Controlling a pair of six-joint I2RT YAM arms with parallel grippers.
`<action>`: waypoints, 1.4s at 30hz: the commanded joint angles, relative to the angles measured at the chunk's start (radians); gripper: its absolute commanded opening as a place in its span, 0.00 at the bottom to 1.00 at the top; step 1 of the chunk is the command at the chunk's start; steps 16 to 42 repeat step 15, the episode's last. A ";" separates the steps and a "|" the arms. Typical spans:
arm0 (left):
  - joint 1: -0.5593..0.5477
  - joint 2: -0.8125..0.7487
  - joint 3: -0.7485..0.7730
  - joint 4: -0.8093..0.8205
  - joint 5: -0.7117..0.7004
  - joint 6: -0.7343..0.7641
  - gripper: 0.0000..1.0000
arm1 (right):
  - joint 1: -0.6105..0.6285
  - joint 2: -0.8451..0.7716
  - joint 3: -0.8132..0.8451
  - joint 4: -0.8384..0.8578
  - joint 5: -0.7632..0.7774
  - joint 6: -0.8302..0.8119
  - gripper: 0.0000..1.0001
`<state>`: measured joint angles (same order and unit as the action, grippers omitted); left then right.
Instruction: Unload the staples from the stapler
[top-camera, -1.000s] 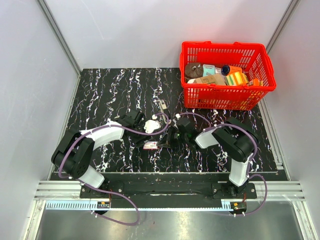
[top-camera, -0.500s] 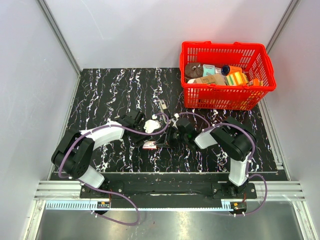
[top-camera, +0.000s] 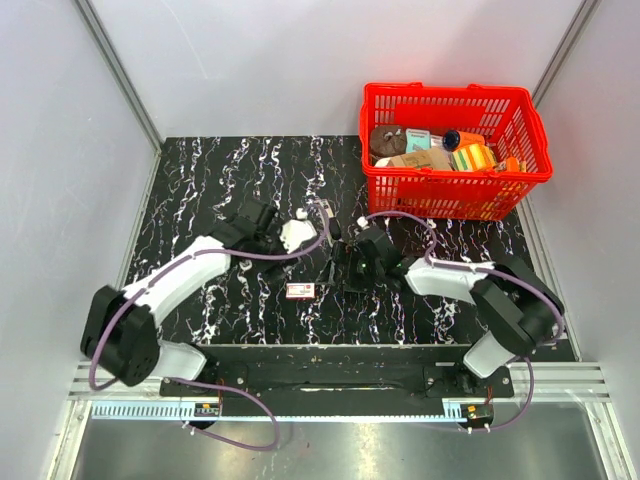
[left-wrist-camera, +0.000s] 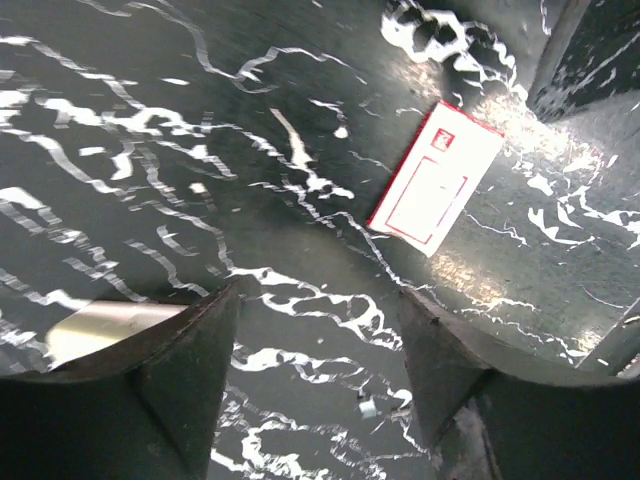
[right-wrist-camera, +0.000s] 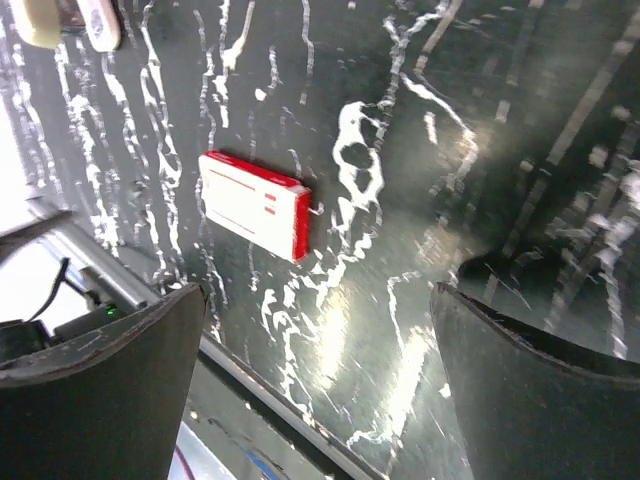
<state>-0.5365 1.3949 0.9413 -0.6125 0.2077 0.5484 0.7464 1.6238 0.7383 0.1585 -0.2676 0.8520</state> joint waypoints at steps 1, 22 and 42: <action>0.067 -0.132 0.129 -0.133 0.022 -0.028 0.77 | 0.005 -0.151 0.082 -0.344 0.198 -0.148 0.99; 0.323 -0.490 0.200 -0.343 0.001 -0.129 0.99 | 0.005 -0.459 0.342 -0.685 0.372 -0.272 0.99; 0.323 -0.490 0.200 -0.343 0.001 -0.129 0.99 | 0.005 -0.459 0.342 -0.685 0.372 -0.272 0.99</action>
